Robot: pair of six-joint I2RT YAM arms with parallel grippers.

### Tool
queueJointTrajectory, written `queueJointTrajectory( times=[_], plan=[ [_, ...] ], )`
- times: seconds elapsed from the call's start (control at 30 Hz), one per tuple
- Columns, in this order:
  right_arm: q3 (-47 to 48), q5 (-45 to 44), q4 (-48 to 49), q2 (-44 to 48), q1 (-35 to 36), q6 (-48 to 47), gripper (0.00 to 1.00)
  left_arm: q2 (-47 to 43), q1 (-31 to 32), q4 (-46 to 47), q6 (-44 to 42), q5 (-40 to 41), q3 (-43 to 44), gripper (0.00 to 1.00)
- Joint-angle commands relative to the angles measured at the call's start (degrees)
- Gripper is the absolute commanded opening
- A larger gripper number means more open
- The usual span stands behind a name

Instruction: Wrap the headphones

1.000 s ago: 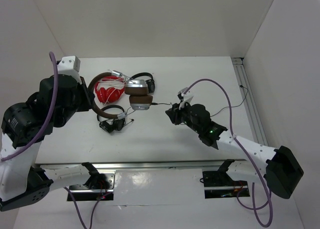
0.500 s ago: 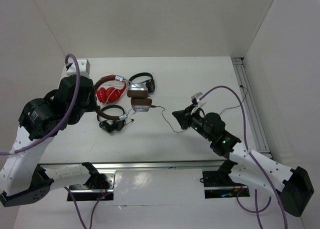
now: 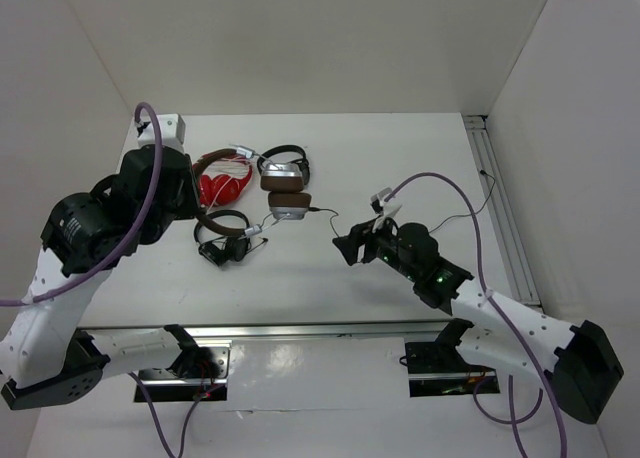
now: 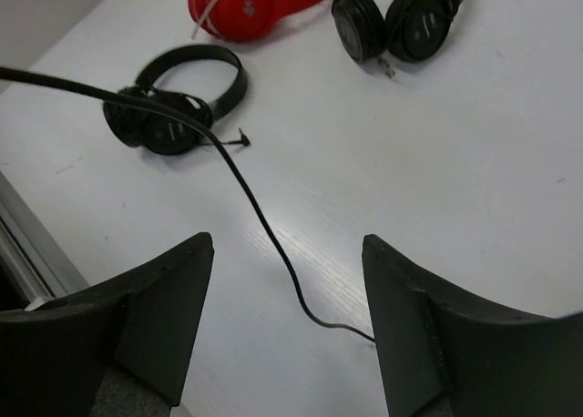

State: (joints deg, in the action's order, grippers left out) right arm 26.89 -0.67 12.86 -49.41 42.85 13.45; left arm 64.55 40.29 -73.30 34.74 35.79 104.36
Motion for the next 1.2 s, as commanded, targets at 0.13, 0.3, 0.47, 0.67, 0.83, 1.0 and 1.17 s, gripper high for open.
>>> queueJointTrajectory(
  times=[0.13,0.3,0.47,0.67,0.83,1.0,1.17],
  plan=[
    [2.28,1.63,6.64,-11.48,-0.14,-1.85,0.64,-0.31,-0.22,4.30,1.65,-1.34,3.84,0.00],
    [2.90,2.25,7.79,-13.52,0.39,-1.32,0.00,-0.31,-0.22,4.30,1.65,-0.82,2.44,0.00],
    [2.28,-7.57,0.79,-3.54,3.63,0.34,0.00,-1.09,-0.22,8.68,-2.20,4.72,-4.49,0.00],
    [6.49,-19.35,-16.69,9.22,7.68,1.40,0.00,-6.10,-0.22,24.05,-13.10,0.27,-19.44,0.00],
    [13.61,-21.31,-25.51,11.09,8.21,4.13,0.00,-3.04,2.15,27.42,-19.62,-6.61,-24.72,0.00],
    [22.49,-15.61,-32.62,7.85,8.21,0.36,0.00,4.34,12.34,25.05,-24.36,-16.74,-24.20,0.00],
    [27.86,-15.59,-36.77,5.37,8.74,-2.55,0.00,8.48,22.35,24.52,-28.50,-23.13,-24.20,0.00]
  ],
)
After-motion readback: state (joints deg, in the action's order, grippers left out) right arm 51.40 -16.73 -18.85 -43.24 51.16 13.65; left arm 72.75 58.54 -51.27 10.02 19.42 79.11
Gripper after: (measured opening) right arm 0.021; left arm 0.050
